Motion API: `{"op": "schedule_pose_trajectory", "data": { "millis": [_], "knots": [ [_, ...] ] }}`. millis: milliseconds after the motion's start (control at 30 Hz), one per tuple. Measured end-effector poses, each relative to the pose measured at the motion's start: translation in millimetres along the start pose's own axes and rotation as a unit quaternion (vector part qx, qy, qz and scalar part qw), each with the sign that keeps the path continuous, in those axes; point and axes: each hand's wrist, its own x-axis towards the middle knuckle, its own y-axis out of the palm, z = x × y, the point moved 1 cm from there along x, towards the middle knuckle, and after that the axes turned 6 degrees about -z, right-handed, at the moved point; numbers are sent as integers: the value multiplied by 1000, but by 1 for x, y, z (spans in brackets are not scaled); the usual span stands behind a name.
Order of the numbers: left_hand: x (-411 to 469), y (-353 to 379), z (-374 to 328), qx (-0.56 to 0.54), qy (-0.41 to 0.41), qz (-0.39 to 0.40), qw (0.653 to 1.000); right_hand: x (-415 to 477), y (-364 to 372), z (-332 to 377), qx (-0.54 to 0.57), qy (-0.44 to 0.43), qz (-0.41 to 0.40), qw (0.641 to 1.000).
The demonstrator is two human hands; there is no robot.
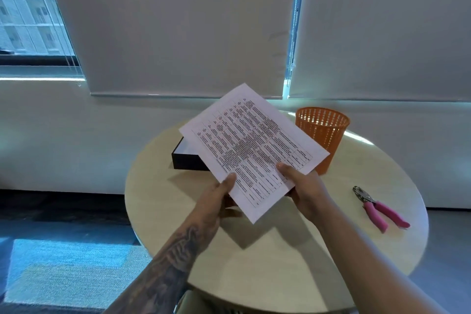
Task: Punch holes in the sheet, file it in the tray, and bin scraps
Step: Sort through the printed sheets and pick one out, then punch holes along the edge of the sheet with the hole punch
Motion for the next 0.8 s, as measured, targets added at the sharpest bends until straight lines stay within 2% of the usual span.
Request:
{"op": "schedule_pose_trajectory", "data": {
  "millis": [133, 267, 433, 600, 667, 733, 800],
  "knots": [
    [2, 12, 6, -29, 9, 16, 999, -1, 3, -8, -7, 10, 19, 1000],
    [2, 11, 12, 24, 38, 46, 998, 1, -2, -16, -33, 8, 8, 999],
    [5, 14, 15, 24, 68, -9, 997, 0, -10, -18, -58, 37, -39, 997],
    [7, 13, 17, 76, 108, -32, 991, 1, -31, -12, -157, 28, -69, 985],
    [11, 10, 18, 88, 115, -38, 989, -1, -44, -6, -247, -4, -88, 965],
    [13, 8, 19, 99, 123, -38, 987, -1, -64, -2, -365, -40, -125, 922],
    [15, 7, 18, 98, 129, -39, 986, 0, -89, -2, -528, -60, -173, 829]
  ]
}}
